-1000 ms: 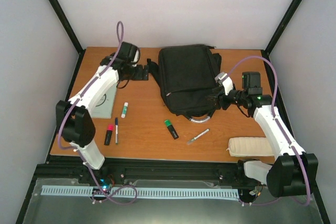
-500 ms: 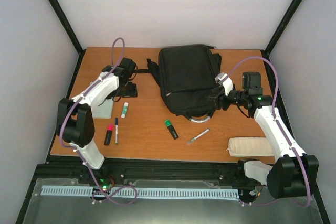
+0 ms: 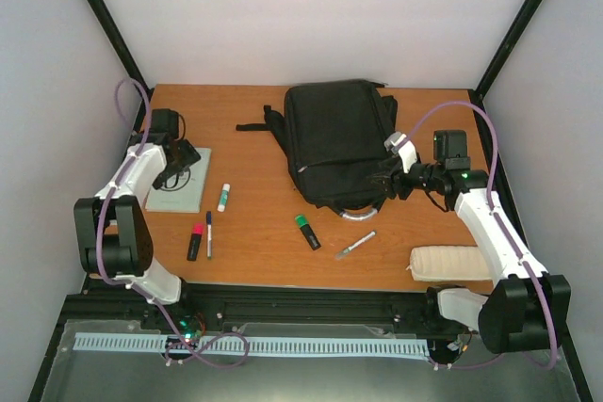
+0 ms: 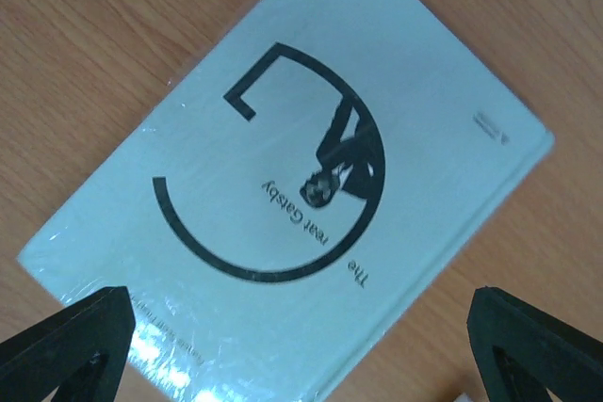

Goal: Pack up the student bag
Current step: Move the book to the center of the board.

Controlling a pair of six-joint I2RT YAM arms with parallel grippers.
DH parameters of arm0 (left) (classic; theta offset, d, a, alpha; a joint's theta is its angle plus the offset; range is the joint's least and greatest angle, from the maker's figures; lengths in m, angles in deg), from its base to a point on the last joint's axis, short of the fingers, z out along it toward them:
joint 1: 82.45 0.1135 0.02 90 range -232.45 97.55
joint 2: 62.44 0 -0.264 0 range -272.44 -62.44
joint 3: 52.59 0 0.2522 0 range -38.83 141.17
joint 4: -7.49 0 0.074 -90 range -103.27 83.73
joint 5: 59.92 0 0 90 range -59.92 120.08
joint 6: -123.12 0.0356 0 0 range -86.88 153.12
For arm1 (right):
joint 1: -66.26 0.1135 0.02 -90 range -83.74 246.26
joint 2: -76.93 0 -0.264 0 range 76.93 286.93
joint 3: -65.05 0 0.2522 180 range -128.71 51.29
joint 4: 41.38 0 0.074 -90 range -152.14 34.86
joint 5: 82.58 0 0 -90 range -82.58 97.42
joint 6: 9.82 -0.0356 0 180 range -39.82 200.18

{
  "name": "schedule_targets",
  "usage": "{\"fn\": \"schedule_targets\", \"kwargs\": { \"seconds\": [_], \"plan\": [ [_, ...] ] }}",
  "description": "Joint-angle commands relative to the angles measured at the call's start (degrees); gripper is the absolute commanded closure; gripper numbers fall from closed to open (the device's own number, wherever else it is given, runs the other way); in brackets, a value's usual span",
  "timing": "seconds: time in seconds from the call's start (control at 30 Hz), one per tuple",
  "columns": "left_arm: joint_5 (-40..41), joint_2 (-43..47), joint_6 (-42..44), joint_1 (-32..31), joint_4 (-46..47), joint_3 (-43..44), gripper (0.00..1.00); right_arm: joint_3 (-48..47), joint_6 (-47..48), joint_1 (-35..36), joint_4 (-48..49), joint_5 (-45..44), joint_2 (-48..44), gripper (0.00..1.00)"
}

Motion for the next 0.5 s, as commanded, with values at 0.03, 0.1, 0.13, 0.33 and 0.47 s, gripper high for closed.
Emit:
{"fn": "schedule_targets", "kwargs": {
  "seconds": [0.03, 0.1, 0.13, 0.33, 0.47],
  "plan": [
    [-7.2, -4.0, -6.3, 6.4, 4.9, 1.7, 0.0, -0.8, 1.6, -0.3, -1.3, 1.7, 0.4, 0.39],
    [-9.3, -5.4, -6.4, 8.3, 5.8, 1.7, 0.0, -0.8, 1.7, -0.3, -1.4, 1.4, 0.1, 0.39],
    [-9.1, -6.0, -6.3, 9.3, 5.8, 1.9, 0.0, -0.9, 1.7, -0.3, -1.5, 1.4, 0.1, 0.39],
    [-9.9, -9.8, -5.0, 15.3, 6.8, 2.4, 0.0, -1.2, 2.2, -0.3, -2.2, 2.1, 0.5, 0.39],
    [-11.1, -15.1, -1.4, 16.4, 5.9, 5.7, 0.0, -1.3, 2.6, -0.3, -2.7, 2.2, 1.0, 0.38]
  ]
}}
